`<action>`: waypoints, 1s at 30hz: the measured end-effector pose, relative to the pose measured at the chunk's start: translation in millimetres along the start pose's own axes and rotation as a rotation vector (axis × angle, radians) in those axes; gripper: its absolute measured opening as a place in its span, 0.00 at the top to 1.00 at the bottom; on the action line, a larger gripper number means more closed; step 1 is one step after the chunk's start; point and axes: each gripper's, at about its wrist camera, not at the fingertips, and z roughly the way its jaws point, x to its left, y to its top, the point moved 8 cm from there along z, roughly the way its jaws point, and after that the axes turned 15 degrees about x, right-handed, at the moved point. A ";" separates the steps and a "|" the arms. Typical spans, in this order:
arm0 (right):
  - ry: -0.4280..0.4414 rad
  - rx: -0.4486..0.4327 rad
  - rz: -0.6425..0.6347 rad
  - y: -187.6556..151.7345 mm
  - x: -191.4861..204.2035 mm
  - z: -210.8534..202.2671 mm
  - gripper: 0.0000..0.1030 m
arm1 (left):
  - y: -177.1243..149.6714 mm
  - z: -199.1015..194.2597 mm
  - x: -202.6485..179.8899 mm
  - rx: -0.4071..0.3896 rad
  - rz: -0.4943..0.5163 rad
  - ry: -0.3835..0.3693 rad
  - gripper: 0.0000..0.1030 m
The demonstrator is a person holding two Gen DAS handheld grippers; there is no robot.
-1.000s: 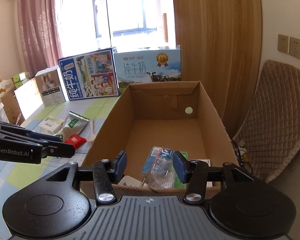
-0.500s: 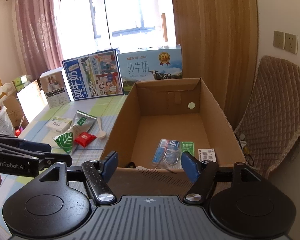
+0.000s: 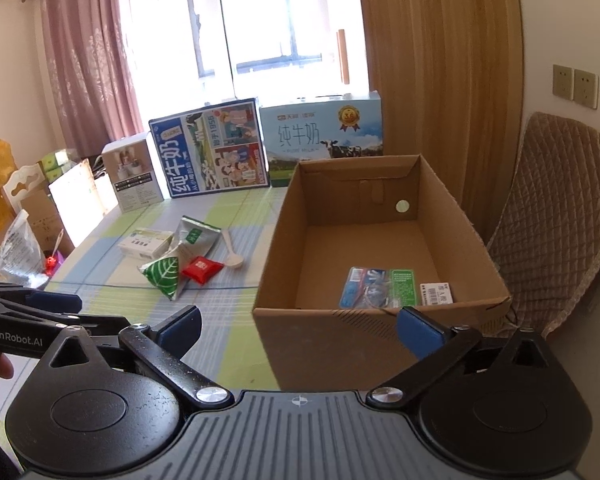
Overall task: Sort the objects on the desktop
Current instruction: 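Move both open tools back from the cardboard box over the table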
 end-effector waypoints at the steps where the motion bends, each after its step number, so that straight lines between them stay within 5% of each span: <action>1: 0.004 0.001 -0.005 -1.1 4.0 -0.5 0.02 | -2.6 -2.4 5.9 0.001 -0.011 0.006 0.07; 17: 0.101 0.018 -0.109 -10.4 83.6 6.2 0.02 | -35.7 -31.8 98.9 0.000 -0.138 0.091 0.01; 30: 0.148 0.067 -0.158 -16.8 119.6 28.4 0.02 | -41.3 -26.0 124.6 0.022 -0.156 0.122 0.01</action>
